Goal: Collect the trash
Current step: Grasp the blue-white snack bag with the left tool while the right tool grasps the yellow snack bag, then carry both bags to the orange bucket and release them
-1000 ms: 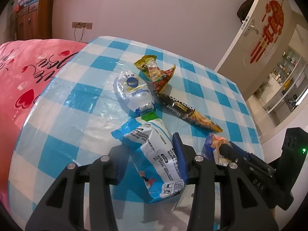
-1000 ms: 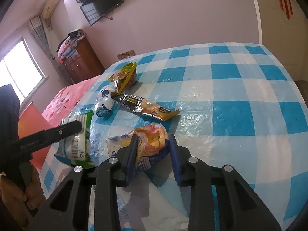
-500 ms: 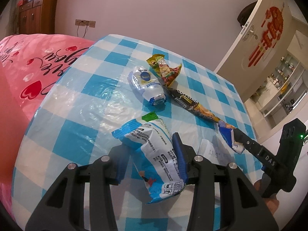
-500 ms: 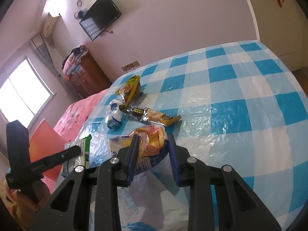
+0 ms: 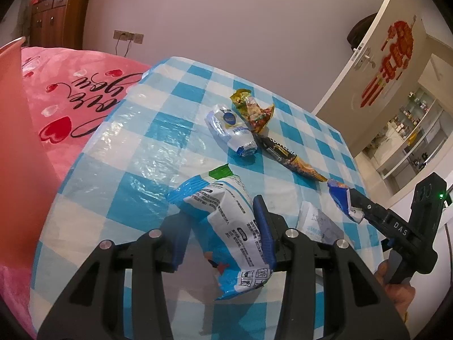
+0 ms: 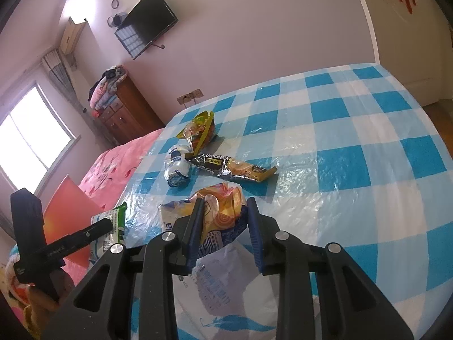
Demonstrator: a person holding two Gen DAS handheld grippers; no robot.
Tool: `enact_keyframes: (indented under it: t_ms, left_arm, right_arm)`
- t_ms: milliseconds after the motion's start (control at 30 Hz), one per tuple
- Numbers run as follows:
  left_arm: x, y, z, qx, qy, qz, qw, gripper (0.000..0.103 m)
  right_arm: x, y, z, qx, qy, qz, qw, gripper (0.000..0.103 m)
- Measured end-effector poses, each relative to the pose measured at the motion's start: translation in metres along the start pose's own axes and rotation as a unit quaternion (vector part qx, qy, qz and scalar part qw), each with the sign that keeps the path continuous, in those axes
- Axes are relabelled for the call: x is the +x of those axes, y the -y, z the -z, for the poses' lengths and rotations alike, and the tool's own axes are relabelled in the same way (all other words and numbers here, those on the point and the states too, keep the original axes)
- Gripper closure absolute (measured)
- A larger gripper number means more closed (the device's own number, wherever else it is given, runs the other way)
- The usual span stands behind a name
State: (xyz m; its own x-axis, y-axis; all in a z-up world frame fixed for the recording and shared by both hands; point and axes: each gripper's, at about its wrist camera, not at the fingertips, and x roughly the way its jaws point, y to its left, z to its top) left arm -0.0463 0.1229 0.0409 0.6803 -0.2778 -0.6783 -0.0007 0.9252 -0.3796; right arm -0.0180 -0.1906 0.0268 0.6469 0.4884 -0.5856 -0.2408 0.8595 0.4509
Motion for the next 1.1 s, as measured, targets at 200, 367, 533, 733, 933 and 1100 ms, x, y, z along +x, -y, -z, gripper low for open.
enact_keyframes:
  t_ms: [200,367,533,733,933,1100]
  left_arm:
    - [-0.008,-0.008,0.001,0.001,0.006,0.008,0.9999,0.059]
    - [-0.013,-0.014,0.001,-0.002,0.008,0.016,0.9998,0.059]
    - [-0.022,-0.021,0.000,-0.006,0.014,0.025,0.9996,0.059]
    - [-0.037,-0.027,-0.005,-0.010,0.029,0.036,0.9989,0.059]
    - [-0.059,-0.028,-0.016,-0.007,0.054,0.049,0.9973,0.059]
    - [-0.082,-0.031,-0.029,-0.006,0.083,0.052,0.9952,0.062]
  right_arm:
    - [-0.015,0.000,-0.005,0.017,0.009,0.001,1.000,0.071]
    - [-0.031,-0.002,-0.012,0.032,0.021,0.001,0.999,0.071]
    - [-0.037,-0.009,-0.015,0.041,0.023,-0.004,0.999,0.071]
    - [-0.035,-0.032,-0.016,0.031,0.016,-0.013,0.999,0.071]
    - [-0.033,-0.061,-0.022,0.013,0.010,-0.033,0.999,0.071]
    - [-0.036,-0.087,-0.032,-0.001,0.015,-0.056,0.998,0.071]
